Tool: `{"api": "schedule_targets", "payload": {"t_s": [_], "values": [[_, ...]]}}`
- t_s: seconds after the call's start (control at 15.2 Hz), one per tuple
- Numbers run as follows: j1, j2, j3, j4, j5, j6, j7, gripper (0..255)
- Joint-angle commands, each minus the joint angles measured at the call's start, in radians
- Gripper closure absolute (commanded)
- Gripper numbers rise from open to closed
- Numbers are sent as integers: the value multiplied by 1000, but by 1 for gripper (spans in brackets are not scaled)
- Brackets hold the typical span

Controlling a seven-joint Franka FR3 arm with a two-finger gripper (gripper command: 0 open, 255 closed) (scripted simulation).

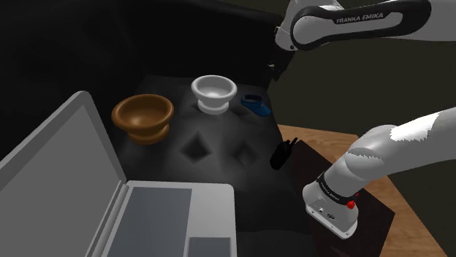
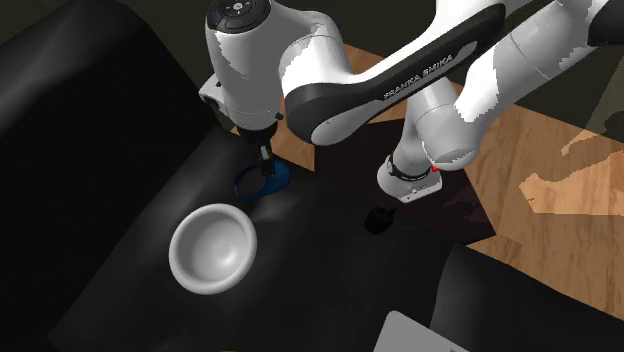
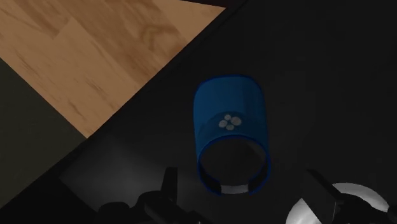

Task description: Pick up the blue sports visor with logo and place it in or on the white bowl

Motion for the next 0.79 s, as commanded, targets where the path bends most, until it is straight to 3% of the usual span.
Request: {"api": "schedule_targets", "payload": {"t_s": [0.0, 0.26, 0.73], "values": [[-15, 67, 12, 0, -31, 59, 20, 0], [-49, 213, 33, 23, -108, 162, 71, 0], [-63, 284, 33, -7, -142, 260, 93, 0]]}}
